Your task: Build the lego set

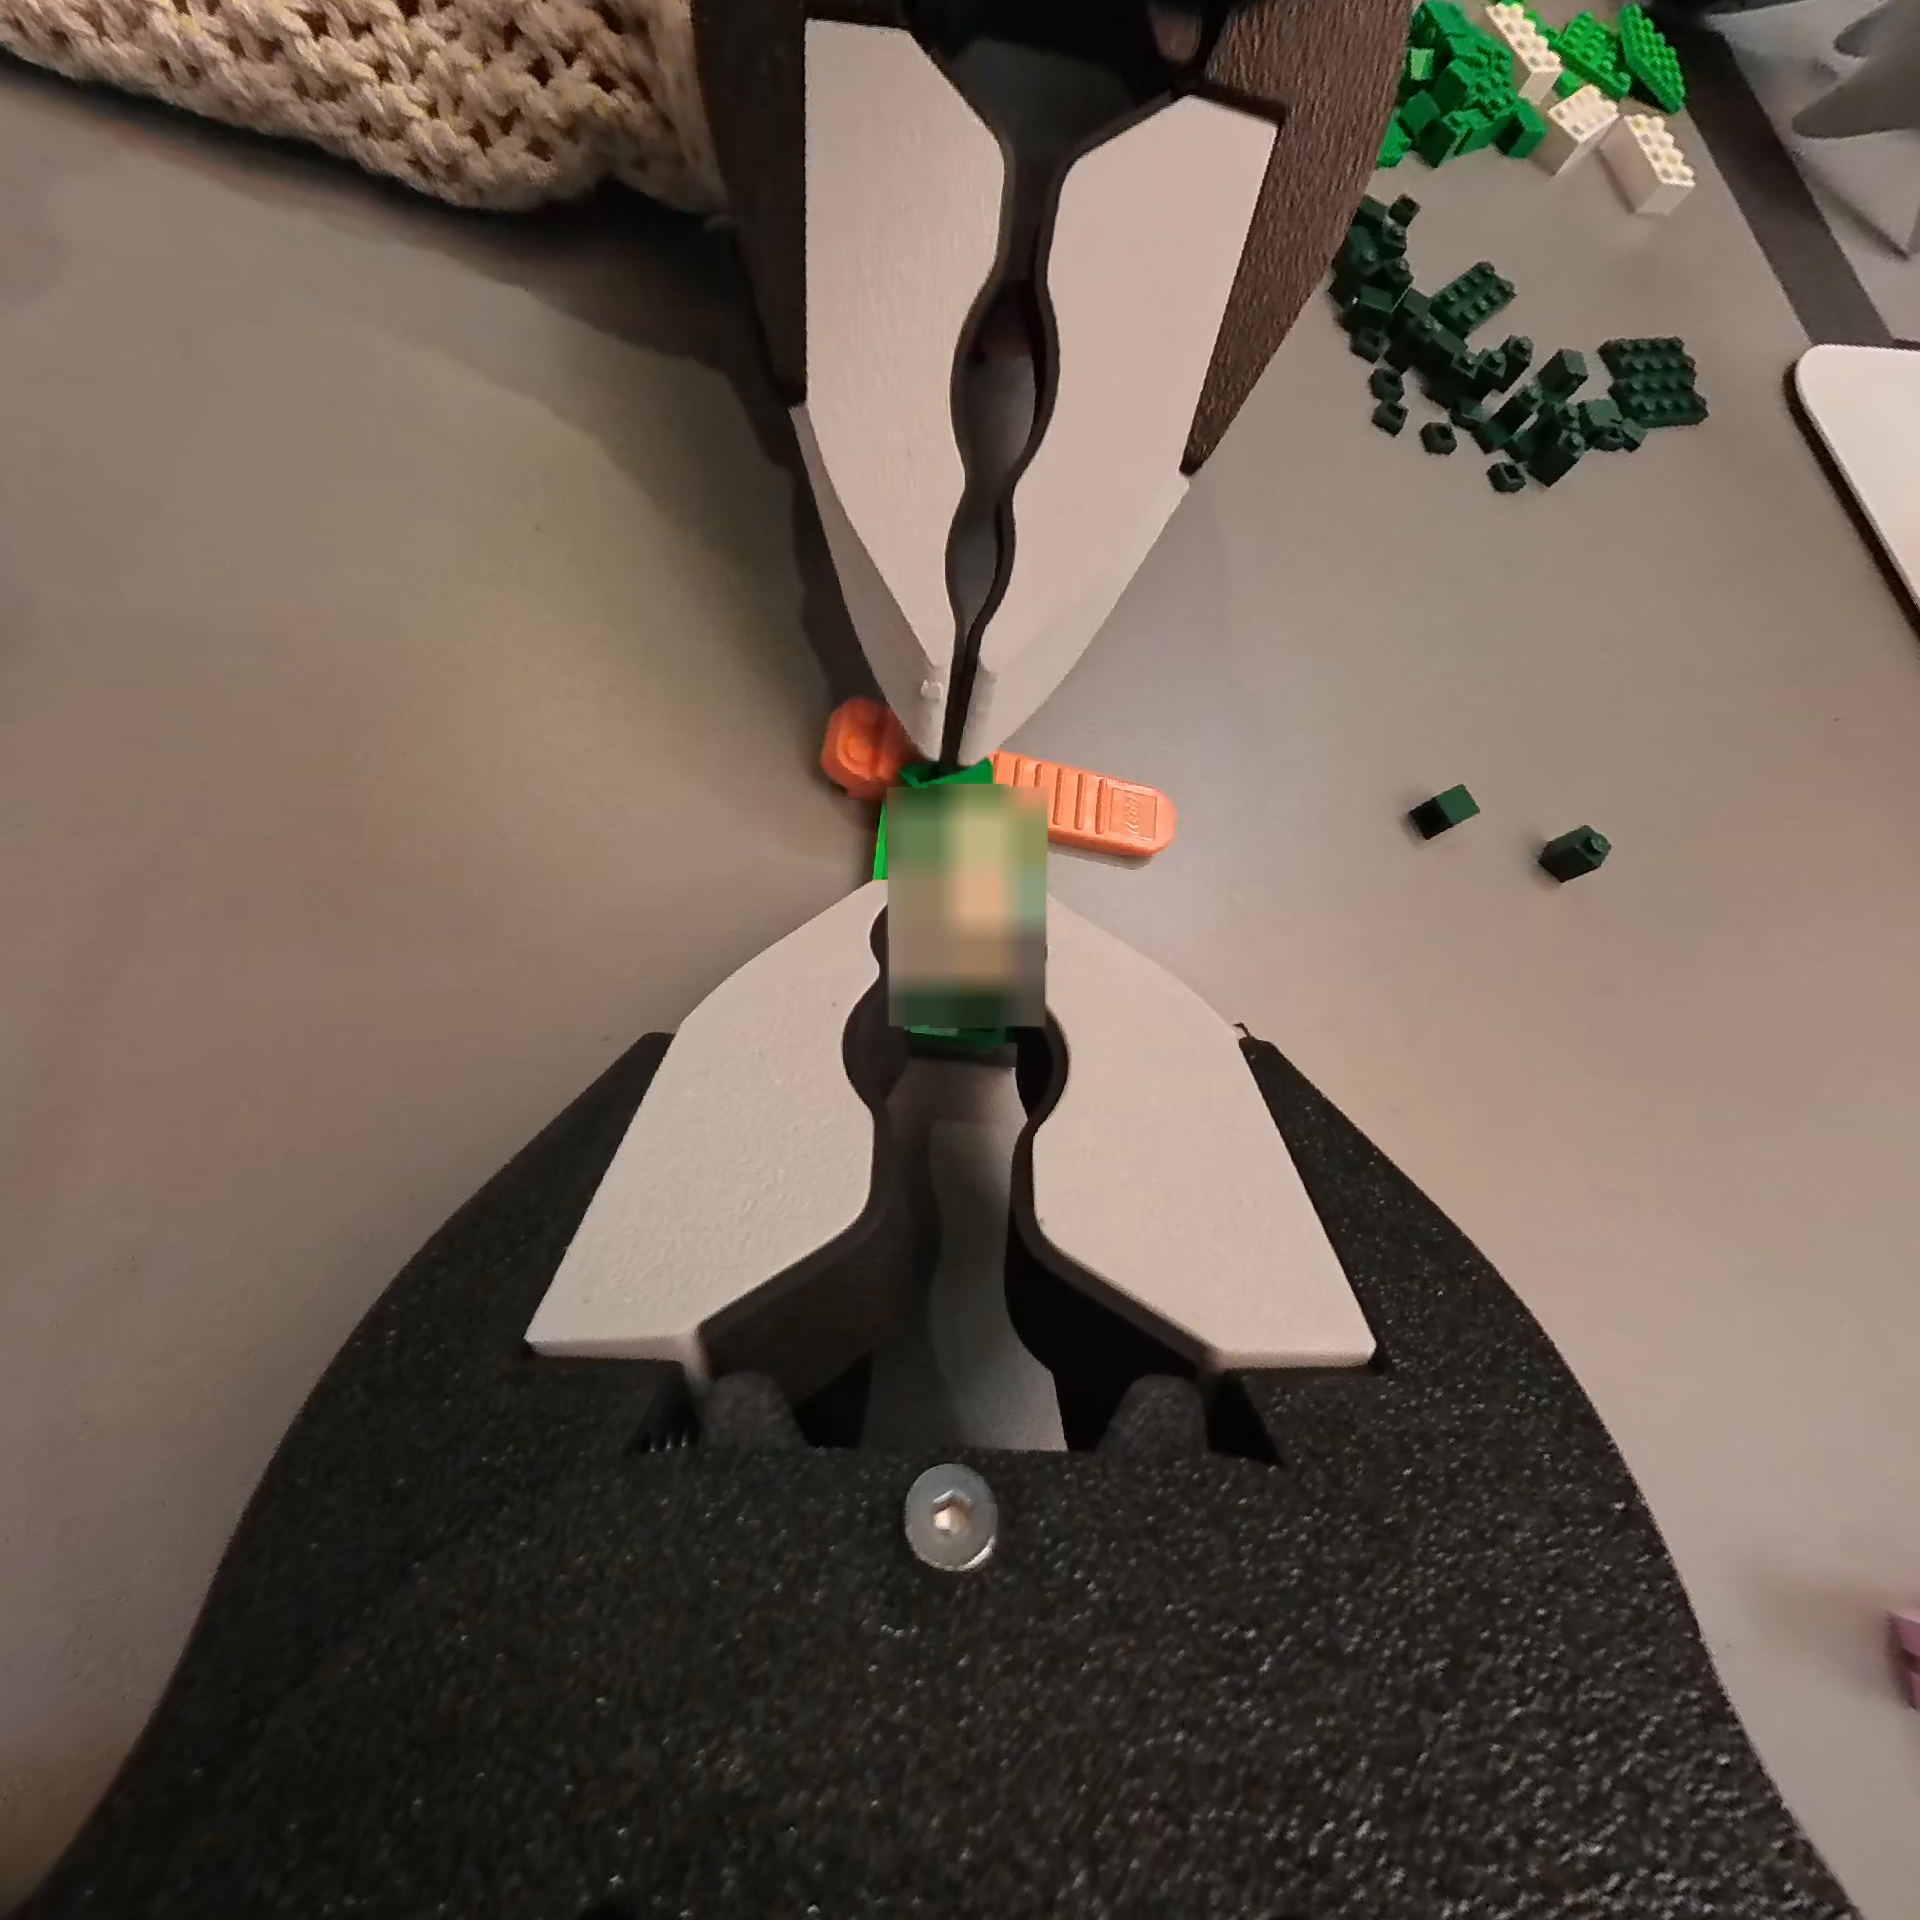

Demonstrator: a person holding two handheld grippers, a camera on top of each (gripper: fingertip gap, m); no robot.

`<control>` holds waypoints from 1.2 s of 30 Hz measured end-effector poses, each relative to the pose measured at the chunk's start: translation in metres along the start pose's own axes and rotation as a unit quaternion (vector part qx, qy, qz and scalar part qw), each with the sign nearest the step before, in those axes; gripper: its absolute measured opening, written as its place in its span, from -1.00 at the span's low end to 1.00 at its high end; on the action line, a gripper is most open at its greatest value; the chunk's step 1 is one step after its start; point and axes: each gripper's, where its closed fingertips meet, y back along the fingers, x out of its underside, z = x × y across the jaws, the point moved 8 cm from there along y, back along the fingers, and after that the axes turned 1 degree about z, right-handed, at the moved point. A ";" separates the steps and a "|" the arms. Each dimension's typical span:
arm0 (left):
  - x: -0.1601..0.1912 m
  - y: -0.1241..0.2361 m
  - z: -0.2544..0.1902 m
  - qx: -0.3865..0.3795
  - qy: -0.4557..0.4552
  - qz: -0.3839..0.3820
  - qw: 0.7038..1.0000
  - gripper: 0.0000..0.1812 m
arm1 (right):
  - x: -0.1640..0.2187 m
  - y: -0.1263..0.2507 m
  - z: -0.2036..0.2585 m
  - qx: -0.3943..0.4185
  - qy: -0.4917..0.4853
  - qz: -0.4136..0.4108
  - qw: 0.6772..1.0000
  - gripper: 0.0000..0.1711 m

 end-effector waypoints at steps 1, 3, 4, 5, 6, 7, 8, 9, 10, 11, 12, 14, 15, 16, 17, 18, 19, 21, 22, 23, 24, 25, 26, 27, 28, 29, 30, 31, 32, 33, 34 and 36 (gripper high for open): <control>0.001 0.001 0.000 -0.001 0.002 0.004 1.000 -1.00 | 0.000 0.000 0.000 0.000 0.000 0.000 1.000 -0.81; 0.002 0.002 0.002 -0.008 0.007 0.006 1.000 -1.00 | 0.000 0.000 0.000 0.000 0.000 -0.001 1.000 -0.81; 0.002 0.003 0.003 -0.013 0.009 0.005 1.000 -1.00 | 0.000 0.000 0.000 0.000 0.000 -0.001 1.000 -0.81; 0.002 0.002 0.003 -0.018 0.009 0.004 1.000 -1.00 | 0.000 0.000 0.000 0.000 0.000 -0.001 1.000 -0.81; 0.002 0.002 0.003 -0.023 0.007 0.006 1.000 -1.00 | 0.000 0.000 0.000 0.000 0.000 -0.001 1.000 -0.81; 0.001 0.001 0.003 -0.027 0.005 0.007 1.000 -1.00 | 0.000 0.000 0.000 0.000 0.000 -0.001 1.000 -0.81; 0.000 0.000 0.003 -0.028 0.002 0.005 1.000 -1.00 | 0.000 0.000 0.000 -0.001 0.000 -0.001 1.000 -0.81; -0.001 0.000 0.003 -0.029 0.002 0.004 1.000 -1.00 | 0.000 0.000 0.000 -0.001 0.000 -0.001 1.000 -0.81; -0.002 -0.001 0.002 -0.027 0.002 0.002 1.000 -1.00 | 0.000 0.000 0.000 -0.001 0.000 -0.001 1.000 -0.81; -0.003 -0.001 0.002 -0.028 0.001 0.000 1.000 -1.00 | 0.000 0.000 0.000 -0.001 0.000 -0.001 1.000 -0.81; -0.003 -0.002 0.001 -0.028 0.000 0.000 1.000 -1.00 | 0.000 0.000 0.000 -0.001 0.000 -0.001 1.000 -0.81; -0.005 -0.003 0.000 -0.026 -0.002 0.001 1.000 -1.00 | 0.000 0.000 0.000 -0.001 -0.001 -0.001 1.000 -0.81; -0.006 -0.004 -0.001 -0.025 -0.003 0.001 1.000 -1.00 | 0.000 0.000 0.000 -0.001 -0.001 -0.001 1.000 -0.81; -0.006 -0.004 -0.001 -0.026 -0.006 0.001 1.000 -1.00 | 0.000 0.000 0.000 -0.001 -0.001 -0.001 1.000 -0.81; -0.006 -0.004 -0.001 -0.026 -0.008 0.002 1.000 -1.00 | 0.000 0.000 0.000 -0.001 -0.001 -0.002 1.000 -0.81; -0.006 -0.004 -0.001 -0.027 -0.010 0.002 1.000 -1.00 | 0.000 0.000 0.000 -0.001 -0.001 -0.002 1.000 -0.81; -0.005 -0.004 -0.001 -0.030 -0.012 0.004 0.999 -1.00 | 0.000 0.000 0.000 -0.001 -0.002 -0.002 1.000 -0.81; -0.004 -0.002 0.000 -0.036 -0.017 0.006 0.999 -1.00 | 0.000 0.000 0.000 -0.002 -0.003 -0.003 1.000 -0.81; -0.004 -0.001 0.000 -0.037 -0.017 0.006 0.999 -1.00 | 0.000 0.000 0.000 -0.002 -0.003 -0.003 1.000 -0.81; -0.003 0.001 0.000 -0.037 -0.016 0.004 0.999 -1.00 | 0.000 0.000 0.000 -0.002 -0.003 -0.003 1.000 -0.81; -0.003 0.002 0.001 -0.036 -0.013 0.001 0.999 -1.00 | 0.000 0.000 0.000 -0.002 -0.004 -0.004 1.000 -0.81; -0.003 0.003 0.002 -0.034 -0.010 -0.002 0.999 -1.00 | 0.000 0.000 0.000 -0.003 -0.005 -0.004 1.000 -0.81; -0.003 0.004 0.001 -0.030 -0.008 -0.006 0.999 -1.00 | 0.000 0.000 0.000 -0.004 -0.006 -0.005 1.000 -0.81; -0.003 0.004 0.002 -0.027 -0.004 -0.009 1.000 -1.00 | 0.001 0.000 0.000 -0.004 -0.006 -0.005 1.000 -0.81; -0.003 0.004 0.001 -0.024 -0.002 -0.010 1.000 -1.00 | 0.001 0.000 0.000 -0.004 -0.006 -0.006 1.000 -0.81; -0.003 0.003 0.001 -0.022 -0.001 -0.009 1.000 -1.00 | 0.001 0.000 0.000 -0.004 -0.006 -0.006 1.000 -0.81; -0.003 0.003 0.001 -0.021 -0.002 -0.008 1.000 -1.00 | 0.001 0.000 0.000 -0.004 -0.006 -0.006 1.000 -0.81; -0.004 0.002 0.000 -0.021 -0.004 -0.006 1.000 -1.00 | 0.001 0.000 0.000 -0.004 -0.006 -0.006 1.000 -0.81; -0.004 0.001 -0.001 -0.019 -0.006 -0.004 1.000 -1.00 | 0.001 0.000 0.000 -0.004 -0.006 -0.006 1.000 -0.81; -0.005 -0.001 -0.001 -0.017 -0.006 -0.003 1.000 -1.00 | 0.001 0.000 0.000 -0.004 -0.006 -0.005 1.000 -0.81; -0.005 -0.002 -0.002 -0.015 -0.006 -0.002 1.000 -1.00 | 0.000 0.000 0.000 -0.004 -0.006 -0.005 1.000 -0.81; -0.005 -0.004 -0.003 -0.013 -0.005 0.001 1.000 -1.00 | 0.000 0.000 0.000 -0.004 -0.006 -0.006 1.000 -0.81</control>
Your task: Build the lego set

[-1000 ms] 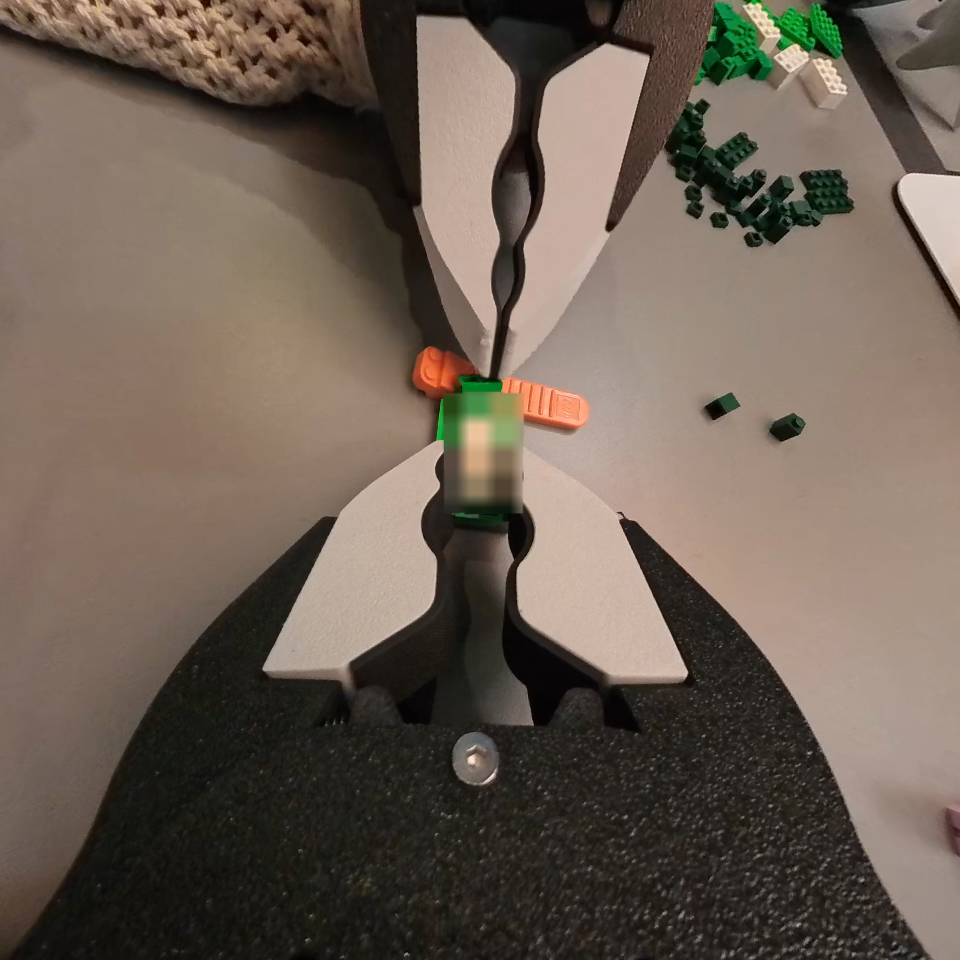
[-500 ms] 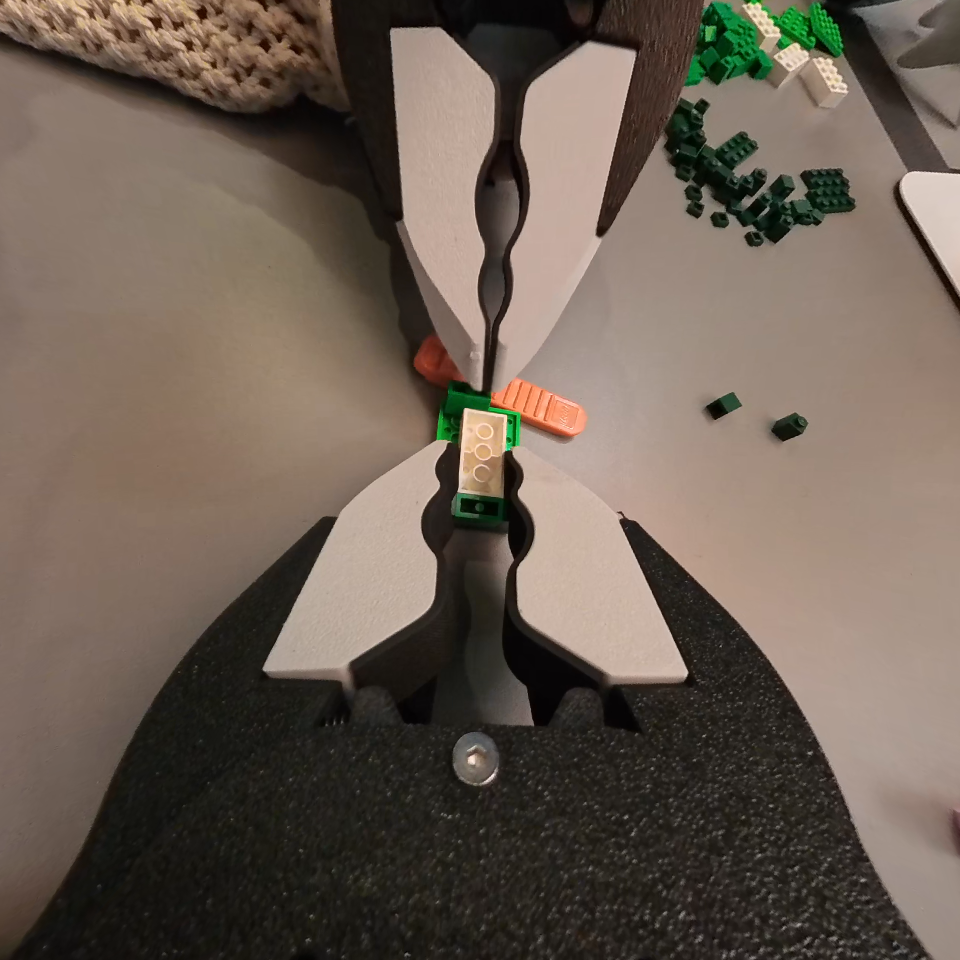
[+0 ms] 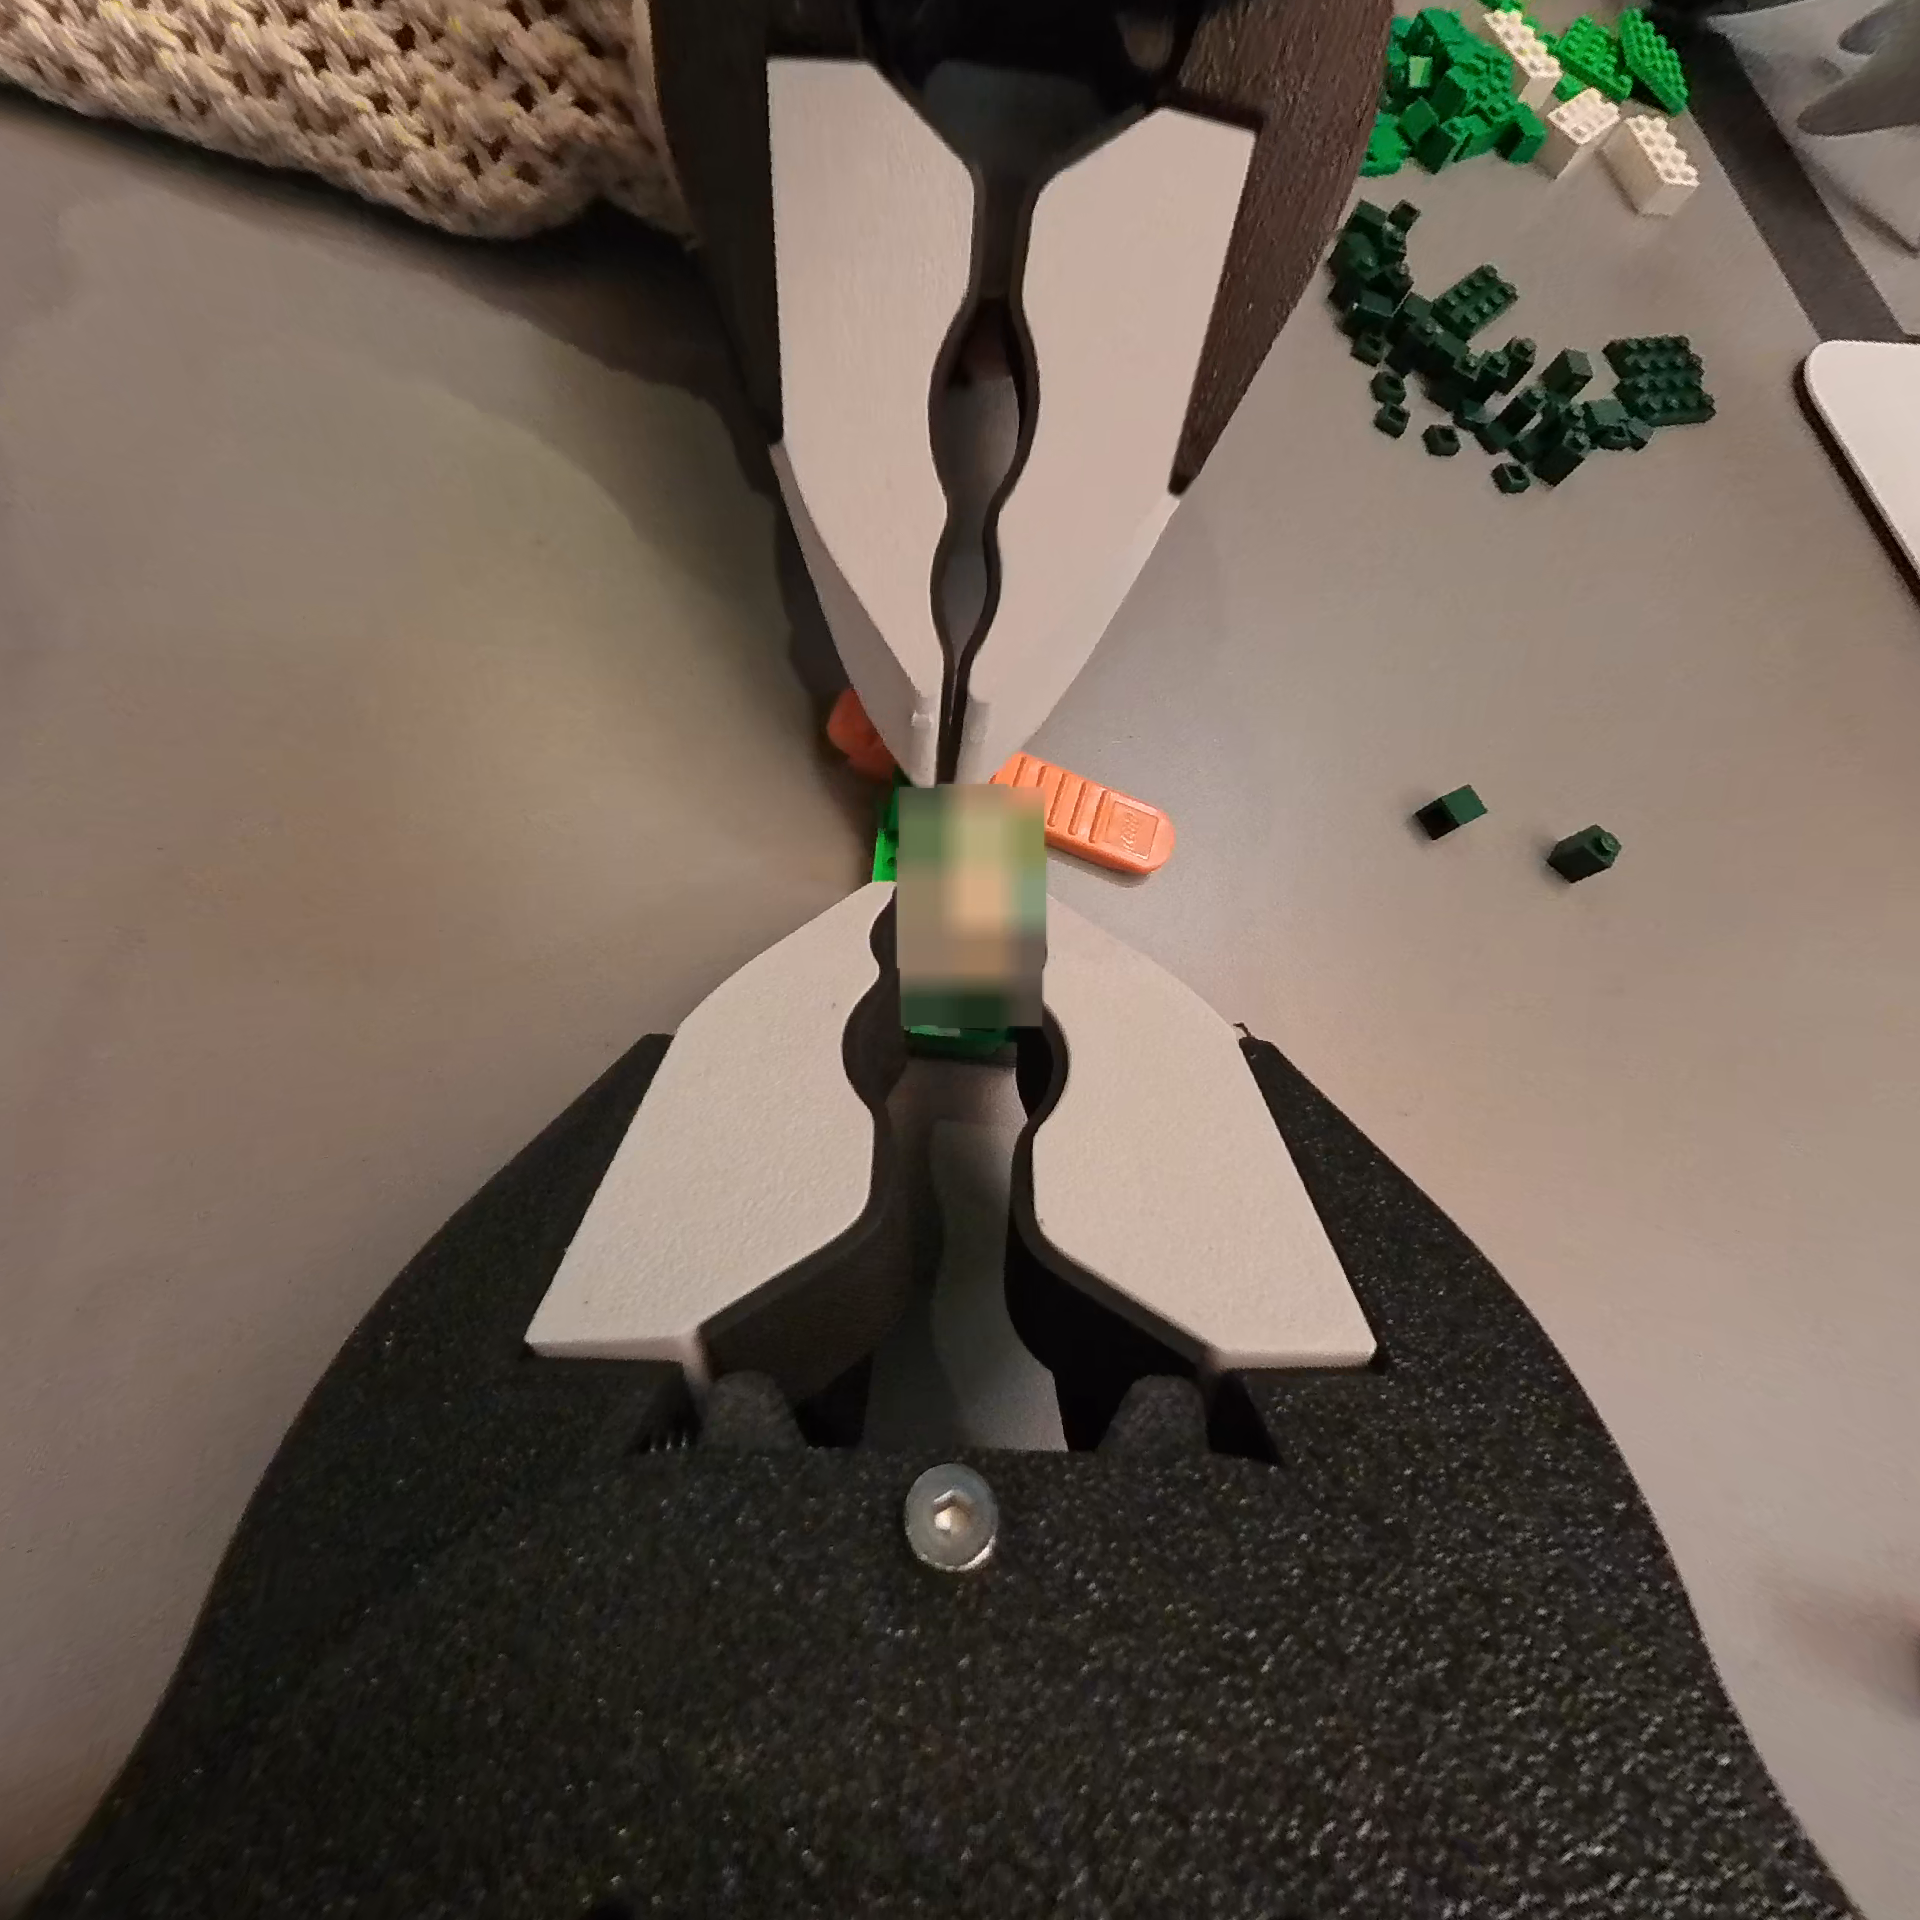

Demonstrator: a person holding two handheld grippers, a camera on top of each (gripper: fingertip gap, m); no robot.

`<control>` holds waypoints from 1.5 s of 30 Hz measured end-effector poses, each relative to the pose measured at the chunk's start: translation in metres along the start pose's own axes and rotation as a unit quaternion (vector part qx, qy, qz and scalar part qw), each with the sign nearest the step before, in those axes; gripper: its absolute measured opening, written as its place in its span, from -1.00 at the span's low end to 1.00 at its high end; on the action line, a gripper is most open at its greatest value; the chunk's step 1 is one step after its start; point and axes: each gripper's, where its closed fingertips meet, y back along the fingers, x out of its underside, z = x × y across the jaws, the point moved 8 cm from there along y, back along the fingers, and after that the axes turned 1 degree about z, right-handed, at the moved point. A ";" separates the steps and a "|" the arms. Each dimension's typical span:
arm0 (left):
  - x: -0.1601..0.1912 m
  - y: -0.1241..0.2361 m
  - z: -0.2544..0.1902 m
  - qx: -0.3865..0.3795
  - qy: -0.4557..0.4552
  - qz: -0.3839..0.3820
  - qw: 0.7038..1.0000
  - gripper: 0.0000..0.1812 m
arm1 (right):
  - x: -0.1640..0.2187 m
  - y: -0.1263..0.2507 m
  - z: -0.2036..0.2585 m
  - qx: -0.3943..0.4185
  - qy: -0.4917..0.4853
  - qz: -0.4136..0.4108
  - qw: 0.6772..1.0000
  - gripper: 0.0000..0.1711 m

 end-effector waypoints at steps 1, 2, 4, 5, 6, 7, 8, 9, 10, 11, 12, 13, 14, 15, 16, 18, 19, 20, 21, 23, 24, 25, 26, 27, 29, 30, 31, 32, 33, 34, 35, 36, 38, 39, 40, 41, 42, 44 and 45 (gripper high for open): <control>0.000 -0.001 0.000 0.001 0.001 -0.001 1.000 -1.00 | 0.000 0.000 0.000 0.000 0.000 0.000 1.000 -0.81; -0.001 -0.001 0.000 0.000 0.002 -0.001 1.000 -1.00 | 0.000 0.000 0.000 0.000 0.000 0.000 1.000 -0.81; -0.001 -0.002 0.000 -0.001 0.002 -0.002 1.000 -1.00 | 0.000 0.000 0.000 -0.001 -0.001 -0.001 1.000 -0.81; -0.002 -0.002 0.000 0.000 0.004 -0.003 1.000 -1.00 | 0.000 0.000 0.000 -0.001 -0.001 -0.001 1.000 -0.81; -0.002 -0.003 -0.001 0.001 0.005 -0.003 1.000 -1.00 | 0.000 0.000 0.000 -0.001 -0.001 -0.001 1.000 -0.81; -0.002 -0.003 -0.001 0.001 0.006 -0.005 1.000 -1.00 | 0.000 0.000 0.000 -0.001 -0.001 -0.002 1.000 -0.81; -0.002 -0.003 -0.001 0.001 0.006 -0.005 1.000 -1.00 | 0.000 0.000 0.000 -0.001 -0.002 -0.002 1.000 -0.81; -0.002 -0.003 -0.001 0.001 0.005 -0.004 1.000 -1.00 | 0.000 0.000 0.000 -0.002 -0.002 -0.002 1.000 -0.81; -0.002 -0.003 -0.001 0.000 0.005 -0.004 1.000 -1.00 | 0.000 0.000 0.000 -0.002 -0.002 -0.003 1.000 -0.81; -0.002 -0.002 -0.001 0.000 0.003 -0.004 1.000 -1.00 | 0.000 0.000 0.000 -0.002 -0.003 -0.003 1.000 -0.81; -0.002 0.000 0.000 -0.003 0.002 -0.004 1.000 -1.00 | 0.000 0.000 0.000 -0.002 -0.003 -0.003 1.000 -0.81; -0.001 0.002 0.000 -0.004 0.000 -0.006 1.000 -1.00 | 0.000 0.000 0.000 -0.002 -0.003 -0.003 1.000 -0.81; -0.001 0.004 0.001 -0.005 0.001 -0.010 1.000 -1.00 | 0.000 0.000 0.000 -0.002 -0.003 -0.004 1.000 -0.81; -0.001 0.006 0.002 -0.005 0.004 -0.013 1.000 -1.00 | 0.000 0.000 0.000 -0.003 -0.004 -0.004 1.000 -0.81; 0.000 0.008 0.003 -0.004 0.008 -0.015 1.000 -1.00 | 0.000 0.000 0.000 -0.003 -0.004 -0.004 1.000 -0.81; 0.002 0.011 0.005 -0.003 0.016 -0.013 1.000 -1.00 | 0.000 0.000 0.000 -0.003 -0.004 -0.004 1.000 -0.81; 0.002 0.011 0.005 -0.003 0.017 -0.012 1.000 -1.00 | 0.000 0.000 0.000 -0.003 -0.005 -0.005 1.000 -0.81; 0.003 0.011 0.005 -0.002 0.019 -0.011 1.000 -1.00 | 0.000 0.000 0.000 -0.004 -0.005 -0.005 1.000 -0.81; 0.003 0.011 0.005 0.000 0.020 -0.010 1.000 -1.00 | 0.000 0.000 0.000 -0.004 -0.005 -0.005 1.000 -0.81; 0.003 0.009 0.004 0.003 0.019 -0.005 1.000 -1.00 | 0.000 0.000 0.000 -0.004 -0.005 -0.005 1.000 -0.81; 0.003 0.008 0.004 0.006 0.019 -0.004 1.000 -1.00 | 0.000 0.000 0.000 -0.003 -0.005 -0.005 1.000 -0.81; 0.003 0.007 0.003 0.007 0.019 -0.002 1.000 -1.00 | 0.000 0.000 0.000 -0.004 -0.005 -0.005 1.000 -0.81; 0.003 0.006 0.003 0.007 0.019 0.000 1.000 -1.00 | 0.000 0.000 0.000 -0.004 -0.005 -0.005 1.000 -0.81; 0.003 0.005 0.003 0.005 0.017 0.002 1.000 -1.00 | 0.000 0.000 0.000 -0.004 -0.005 -0.005 1.000 -0.81; 0.003 0.003 0.002 -0.002 0.011 0.010 1.000 -1.00 | 0.000 0.000 0.000 -0.004 -0.005 -0.005 1.000 -0.81; 0.003 0.003 0.002 -0.006 0.008 0.009 1.000 -1.00 | 0.000 0.000 0.000 -0.003 -0.005 -0.005 1.000 -0.81; 0.003 0.003 0.002 -0.006 0.008 0.008 1.000 -1.00 | 0.000 0.000 0.000 -0.003 -0.005 -0.004 1.000 -0.81; 0.002 0.003 0.002 -0.005 0.009 0.008 1.000 -1.00 | 0.000 0.000 0.000 -0.003 -0.004 -0.004 1.000 -0.81; 0.003 0.003 0.002 -0.006 0.009 0.008 1.000 -1.00 | 0.000 -0.001 0.000 -0.003 -0.004 -0.004 1.000 -0.81; 0.003 0.003 0.002 -0.006 0.009 0.008 1.000 -1.00 | 0.000 -0.001 0.000 -0.003 -0.005 -0.005 1.000 -0.81; 0.002 0.004 0.002 -0.007 0.007 0.008 1.000 -1.00 | 0.000 -0.001 0.000 -0.004 -0.005 -0.005 1.000 -0.81; 0.002 0.005 0.002 -0.010 0.003 0.008 1.000 -1.00 | 0.000 -0.001 0.000 -0.004 -0.006 -0.005 1.000 -0.81; 0.001 0.009 0.001 -0.007 -0.007 -0.001 1.000 -1.00 | 0.000 -0.001 0.000 -0.004 -0.005 -0.005 1.000 -0.81; 0.000 0.011 0.000 0.003 -0.012 -0.010 1.000 -1.00 | 0.001 -0.001 -0.001 -0.004 -0.005 -0.005 1.000 -0.81; -0.002 0.012 -0.003 0.020 -0.016 -0.019 0.999 -1.00 | 0.001 -0.001 -0.001 -0.004 -0.006 -0.005 1.000 -0.81; -0.002 0.013 -0.005 0.037 -0.016 -0.023 0.999 -1.00 | 0.001 -0.001 -0.001 -0.004 -0.006 -0.005 1.000 -0.81; -0.002 0.013 -0.006 0.050 -0.016 -0.024 0.998 -1.00 | 0.001 -0.001 -0.001 -0.004 -0.006 -0.005 1.000 -0.81; -0.001 0.011 -0.007 0.052 -0.017 -0.017 0.998 -1.00 | 0.001 -0.001 -0.001 -0.004 -0.006 -0.005 1.000 -0.81; -0.001 0.009 -0.008 0.057 -0.019 -0.013 0.998 -1.00 | 0.001 -0.001 -0.001 -0.004 -0.006 -0.005 1.000 -0.81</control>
